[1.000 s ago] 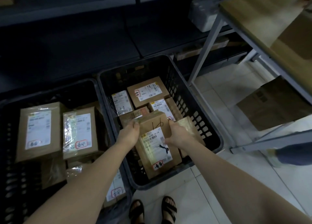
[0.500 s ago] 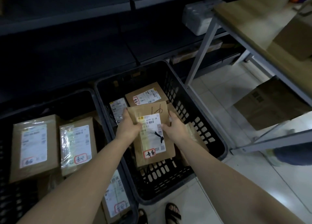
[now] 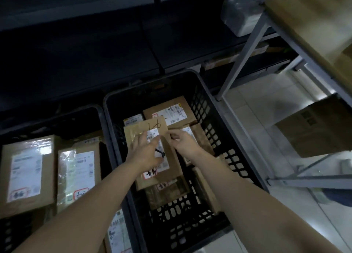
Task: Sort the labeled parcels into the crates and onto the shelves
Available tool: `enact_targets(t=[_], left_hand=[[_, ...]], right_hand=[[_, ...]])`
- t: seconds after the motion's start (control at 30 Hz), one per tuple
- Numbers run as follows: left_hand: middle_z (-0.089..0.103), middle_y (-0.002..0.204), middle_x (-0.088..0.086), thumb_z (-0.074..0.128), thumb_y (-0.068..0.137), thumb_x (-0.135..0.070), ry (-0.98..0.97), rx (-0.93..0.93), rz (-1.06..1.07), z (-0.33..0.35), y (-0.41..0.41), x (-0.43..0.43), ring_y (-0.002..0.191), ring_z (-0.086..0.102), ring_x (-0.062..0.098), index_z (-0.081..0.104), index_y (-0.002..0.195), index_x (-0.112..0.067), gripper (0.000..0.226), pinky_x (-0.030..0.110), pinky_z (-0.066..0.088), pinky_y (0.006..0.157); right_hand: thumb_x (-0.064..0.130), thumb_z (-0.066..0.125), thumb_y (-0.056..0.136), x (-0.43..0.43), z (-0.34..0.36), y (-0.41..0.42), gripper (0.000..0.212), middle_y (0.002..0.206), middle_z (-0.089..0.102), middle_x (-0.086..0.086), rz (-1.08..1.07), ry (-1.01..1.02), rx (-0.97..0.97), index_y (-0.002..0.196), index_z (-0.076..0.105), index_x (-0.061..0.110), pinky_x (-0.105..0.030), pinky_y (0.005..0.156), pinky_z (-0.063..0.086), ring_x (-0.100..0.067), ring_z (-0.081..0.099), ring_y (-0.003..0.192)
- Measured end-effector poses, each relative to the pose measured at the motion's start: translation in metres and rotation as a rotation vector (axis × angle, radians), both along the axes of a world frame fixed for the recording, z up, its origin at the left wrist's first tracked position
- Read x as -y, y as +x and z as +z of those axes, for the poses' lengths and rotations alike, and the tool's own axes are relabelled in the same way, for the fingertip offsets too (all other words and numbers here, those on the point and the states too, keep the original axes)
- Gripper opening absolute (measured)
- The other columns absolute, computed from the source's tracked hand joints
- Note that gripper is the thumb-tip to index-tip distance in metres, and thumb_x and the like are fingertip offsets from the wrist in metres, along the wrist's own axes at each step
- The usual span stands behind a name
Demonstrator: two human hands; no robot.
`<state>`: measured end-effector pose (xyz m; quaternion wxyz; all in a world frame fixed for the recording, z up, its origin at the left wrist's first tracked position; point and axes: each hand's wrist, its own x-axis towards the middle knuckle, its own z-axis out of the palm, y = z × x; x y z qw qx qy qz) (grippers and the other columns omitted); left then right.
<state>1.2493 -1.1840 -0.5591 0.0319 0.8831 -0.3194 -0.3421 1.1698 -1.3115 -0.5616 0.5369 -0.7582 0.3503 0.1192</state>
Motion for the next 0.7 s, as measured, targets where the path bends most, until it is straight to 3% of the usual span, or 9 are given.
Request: enact_targets(t=[0.13, 0.3, 0.4, 0.47, 0.53, 0.6, 0.63, 0.7], left_hand=[[-0.002, 0.156, 0.006, 0.060, 0.084, -0.050, -0.006, 0.084, 0.034, -0.006, 0.008, 0.023, 0.143, -0.003, 0.032, 0.007, 0.149, -0.037, 0.085, 0.054, 0.009, 0.116], [-0.015, 0.155, 0.000, 0.060, 0.082, -0.056, 0.015, 0.062, 0.165, -0.015, 0.011, 0.050, 0.143, -0.016, 0.032, 0.001, 0.147, -0.044, 0.088, 0.068, -0.001, 0.107], [-0.016, 0.155, -0.002, 0.062, 0.081, -0.055, 0.024, 0.036, 0.194, -0.019, 0.018, 0.053, 0.142, -0.018, 0.032, 0.000, 0.147, -0.046, 0.091, 0.070, -0.002, 0.105], [-0.017, 0.154, -0.003, 0.062, 0.081, -0.055, 0.045, 0.018, 0.208, -0.021, 0.023, 0.054, 0.142, -0.019, 0.031, -0.003, 0.146, -0.048, 0.092, 0.071, -0.001, 0.106], [-0.020, 0.154, -0.004, 0.062, 0.081, -0.055, 0.071, 0.000, 0.210, -0.021, 0.026, 0.057, 0.142, -0.020, 0.031, -0.005, 0.145, -0.049, 0.092, 0.071, -0.001, 0.106], [-0.022, 0.154, -0.004, 0.062, 0.082, -0.054, 0.082, -0.018, 0.210, -0.022, 0.027, 0.060, 0.142, -0.022, 0.031, -0.006, 0.145, -0.049, 0.092, 0.071, -0.002, 0.106], [-0.024, 0.154, -0.004, 0.062, 0.083, -0.053, 0.082, -0.023, 0.210, -0.022, 0.026, 0.060, 0.141, -0.023, 0.031, -0.006, 0.145, -0.049, 0.092, 0.071, -0.003, 0.106], [-0.026, 0.154, -0.003, 0.061, 0.083, -0.052, 0.078, -0.027, 0.208, -0.023, 0.025, 0.060, 0.140, -0.026, 0.031, -0.008, 0.145, -0.049, 0.092, 0.071, -0.005, 0.105]], right_hand=[[0.016, 0.051, 0.098, 0.040, -0.017, 0.003, 0.034, 0.121, 0.062, -0.010, -0.034, -0.150, -0.106, 0.131, 0.055, 0.015, -0.024, 0.077, 0.049, -0.023, 0.059, 0.104], [0.022, 0.060, 0.093, 0.070, -0.048, 0.004, 0.037, 0.121, 0.060, -0.010, 0.090, -0.200, -0.317, 0.127, 0.053, 0.010, -0.031, 0.086, 0.049, -0.028, 0.058, 0.109], [0.022, 0.065, 0.089, 0.068, -0.061, 0.010, 0.043, 0.114, 0.056, -0.004, 0.087, -0.109, -0.338, 0.128, 0.048, 0.016, -0.026, 0.076, 0.044, -0.019, 0.055, 0.095], [0.025, 0.068, 0.087, 0.061, -0.070, 0.015, 0.058, 0.117, 0.056, -0.006, 0.093, -0.062, -0.363, 0.137, 0.038, 0.022, -0.027, 0.070, 0.044, -0.019, 0.053, 0.091], [0.026, 0.069, 0.087, 0.053, -0.077, 0.019, 0.086, 0.140, 0.041, -0.013, 0.126, -0.066, -0.404, 0.151, 0.012, 0.029, -0.036, 0.082, 0.050, -0.028, 0.053, 0.112], [0.018, 0.068, 0.088, 0.046, -0.082, 0.021, 0.101, 0.158, 0.001, -0.012, 0.179, -0.145, -0.453, 0.151, -0.008, 0.038, -0.048, 0.096, 0.047, -0.038, 0.034, 0.134], [0.015, 0.067, 0.088, 0.044, -0.085, 0.022, 0.103, 0.158, -0.009, -0.011, 0.195, -0.178, -0.467, 0.150, -0.010, 0.042, -0.053, 0.098, 0.046, -0.040, 0.026, 0.137], [0.013, 0.068, 0.086, 0.043, -0.088, 0.023, 0.105, 0.156, -0.009, -0.012, 0.213, -0.213, -0.480, 0.148, -0.010, 0.046, -0.058, 0.096, 0.045, -0.043, 0.021, 0.137]])
